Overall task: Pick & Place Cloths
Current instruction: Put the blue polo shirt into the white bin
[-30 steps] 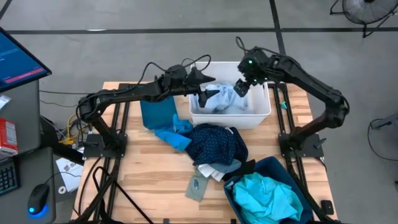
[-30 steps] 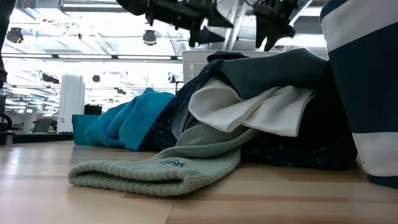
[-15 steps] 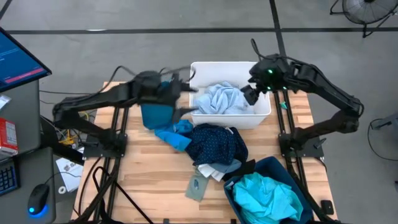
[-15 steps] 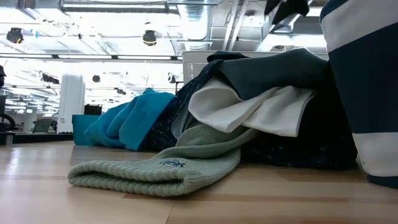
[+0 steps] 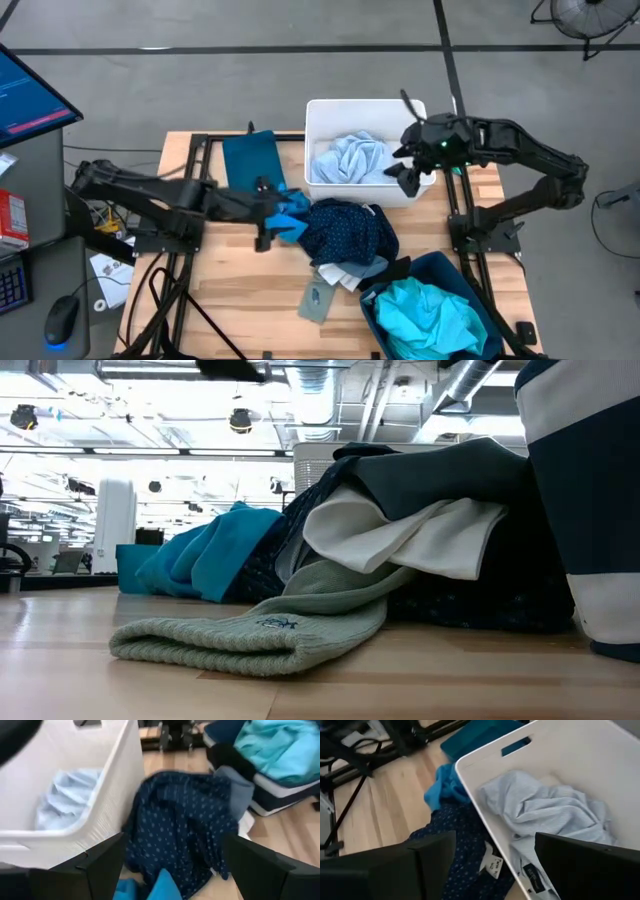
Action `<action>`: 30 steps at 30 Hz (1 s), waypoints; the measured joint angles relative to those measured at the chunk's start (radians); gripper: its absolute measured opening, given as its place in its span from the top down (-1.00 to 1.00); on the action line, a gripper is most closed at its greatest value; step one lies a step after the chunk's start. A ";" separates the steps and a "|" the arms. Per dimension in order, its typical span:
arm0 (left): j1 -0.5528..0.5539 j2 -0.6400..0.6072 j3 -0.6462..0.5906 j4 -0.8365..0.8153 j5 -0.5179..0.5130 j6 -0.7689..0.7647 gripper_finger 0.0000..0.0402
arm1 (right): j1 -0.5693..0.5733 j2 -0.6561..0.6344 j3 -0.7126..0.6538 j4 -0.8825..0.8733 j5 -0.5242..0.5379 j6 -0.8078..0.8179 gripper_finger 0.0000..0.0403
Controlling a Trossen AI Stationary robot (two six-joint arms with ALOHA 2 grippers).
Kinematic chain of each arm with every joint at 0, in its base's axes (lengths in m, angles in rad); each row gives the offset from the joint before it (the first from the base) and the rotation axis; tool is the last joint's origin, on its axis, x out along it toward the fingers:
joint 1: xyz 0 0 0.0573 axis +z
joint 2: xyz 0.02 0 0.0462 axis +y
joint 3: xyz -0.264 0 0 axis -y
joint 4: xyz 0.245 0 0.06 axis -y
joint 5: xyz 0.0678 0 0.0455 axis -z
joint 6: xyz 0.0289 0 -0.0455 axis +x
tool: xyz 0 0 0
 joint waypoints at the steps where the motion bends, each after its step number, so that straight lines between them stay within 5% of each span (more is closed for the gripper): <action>1: -0.002 0.012 -0.038 0.058 -0.001 -0.003 -0.54 | 0.009 0.008 0.000 0.000 0.000 0.000 -0.31; 6: 0.013 0.105 -0.171 0.453 0.002 0.087 -0.54 | 0.039 0.057 0.000 -0.001 -0.001 0.000 -0.31; 12: 0.048 0.265 -0.187 0.695 0.029 0.178 -0.54 | 0.077 0.102 0.000 -0.013 -0.002 0.000 -0.31; 30: 0.066 0.517 -0.169 0.887 0.070 0.164 -0.48 | 0.175 0.108 -0.001 -0.033 -0.002 0.011 -0.31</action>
